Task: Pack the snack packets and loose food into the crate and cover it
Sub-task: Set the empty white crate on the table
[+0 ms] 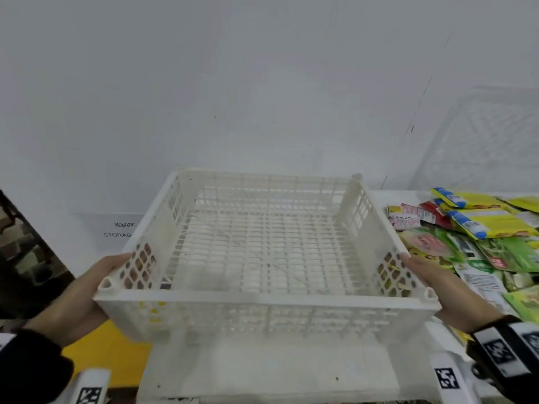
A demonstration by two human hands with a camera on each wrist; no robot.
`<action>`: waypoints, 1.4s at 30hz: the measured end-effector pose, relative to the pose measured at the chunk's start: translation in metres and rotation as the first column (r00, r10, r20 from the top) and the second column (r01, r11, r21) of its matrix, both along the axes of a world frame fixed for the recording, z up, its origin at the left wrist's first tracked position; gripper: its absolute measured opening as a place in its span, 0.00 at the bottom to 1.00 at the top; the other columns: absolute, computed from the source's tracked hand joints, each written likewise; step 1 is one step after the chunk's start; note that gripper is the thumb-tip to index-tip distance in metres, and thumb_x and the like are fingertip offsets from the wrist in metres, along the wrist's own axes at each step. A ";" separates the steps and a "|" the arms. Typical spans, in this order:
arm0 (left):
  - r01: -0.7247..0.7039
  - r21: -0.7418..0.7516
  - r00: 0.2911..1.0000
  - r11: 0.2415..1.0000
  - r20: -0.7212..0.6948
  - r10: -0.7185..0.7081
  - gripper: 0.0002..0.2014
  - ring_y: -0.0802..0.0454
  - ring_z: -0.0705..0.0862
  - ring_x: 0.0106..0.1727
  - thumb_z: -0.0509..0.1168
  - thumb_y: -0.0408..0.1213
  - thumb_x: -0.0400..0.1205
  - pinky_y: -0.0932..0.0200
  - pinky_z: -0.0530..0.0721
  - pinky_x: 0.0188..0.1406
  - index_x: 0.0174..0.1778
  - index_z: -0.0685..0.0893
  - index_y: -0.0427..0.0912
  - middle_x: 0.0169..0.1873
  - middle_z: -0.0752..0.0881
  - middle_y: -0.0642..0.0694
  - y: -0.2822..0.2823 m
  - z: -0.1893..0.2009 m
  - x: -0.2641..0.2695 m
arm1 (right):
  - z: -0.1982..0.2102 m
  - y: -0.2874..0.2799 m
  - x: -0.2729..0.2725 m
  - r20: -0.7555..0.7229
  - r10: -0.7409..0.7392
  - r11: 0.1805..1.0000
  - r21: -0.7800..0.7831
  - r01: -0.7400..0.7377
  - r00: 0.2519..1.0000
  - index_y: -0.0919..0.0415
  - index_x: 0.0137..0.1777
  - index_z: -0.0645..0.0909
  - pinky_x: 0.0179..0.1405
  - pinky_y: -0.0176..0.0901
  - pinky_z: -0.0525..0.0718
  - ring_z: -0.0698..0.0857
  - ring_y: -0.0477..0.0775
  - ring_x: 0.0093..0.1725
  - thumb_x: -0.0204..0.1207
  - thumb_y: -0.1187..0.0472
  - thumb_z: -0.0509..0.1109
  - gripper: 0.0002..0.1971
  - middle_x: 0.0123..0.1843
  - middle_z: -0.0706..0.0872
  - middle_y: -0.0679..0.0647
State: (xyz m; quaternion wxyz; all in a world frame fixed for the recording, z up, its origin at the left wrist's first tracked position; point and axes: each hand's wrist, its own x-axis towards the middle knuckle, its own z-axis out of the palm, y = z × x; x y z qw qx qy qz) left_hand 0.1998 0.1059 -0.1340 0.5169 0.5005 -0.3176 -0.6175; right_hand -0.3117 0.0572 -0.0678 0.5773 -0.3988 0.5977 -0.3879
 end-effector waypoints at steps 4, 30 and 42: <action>0.070 -0.020 0.997 0.997 0.024 -0.069 0.21 0.39 0.83 0.64 0.62 0.50 0.78 0.42 0.78 0.60 0.65 0.83 0.47 0.66 0.83 0.41 -0.012 0.009 -0.018 | -0.003 -0.014 -0.006 -0.044 -0.043 0.998 -0.041 0.042 0.998 0.63 0.65 0.79 0.60 0.60 0.79 0.84 0.64 0.59 0.82 0.55 0.61 0.17 0.60 0.86 0.61; -0.055 -0.168 0.968 0.984 0.232 0.094 0.12 0.52 0.89 0.52 0.58 0.36 0.85 0.64 0.86 0.40 0.54 0.87 0.50 0.52 0.90 0.50 -0.033 0.054 -0.073 | 0.000 -0.057 -0.023 -0.339 -0.188 0.972 -0.199 0.125 0.922 0.63 0.47 0.83 0.32 0.41 0.88 0.88 0.52 0.29 0.82 0.66 0.62 0.08 0.29 0.89 0.52; -0.163 -0.456 0.526 0.875 0.710 0.468 0.22 0.50 0.73 0.73 0.63 0.31 0.81 0.55 0.68 0.73 0.74 0.74 0.42 0.73 0.75 0.48 -0.032 0.072 -0.101 | -0.020 -0.026 -0.010 -0.108 -0.341 0.848 -0.465 0.256 0.934 0.63 0.66 0.80 0.69 0.48 0.74 0.79 0.50 0.65 0.81 0.66 0.62 0.15 0.69 0.80 0.54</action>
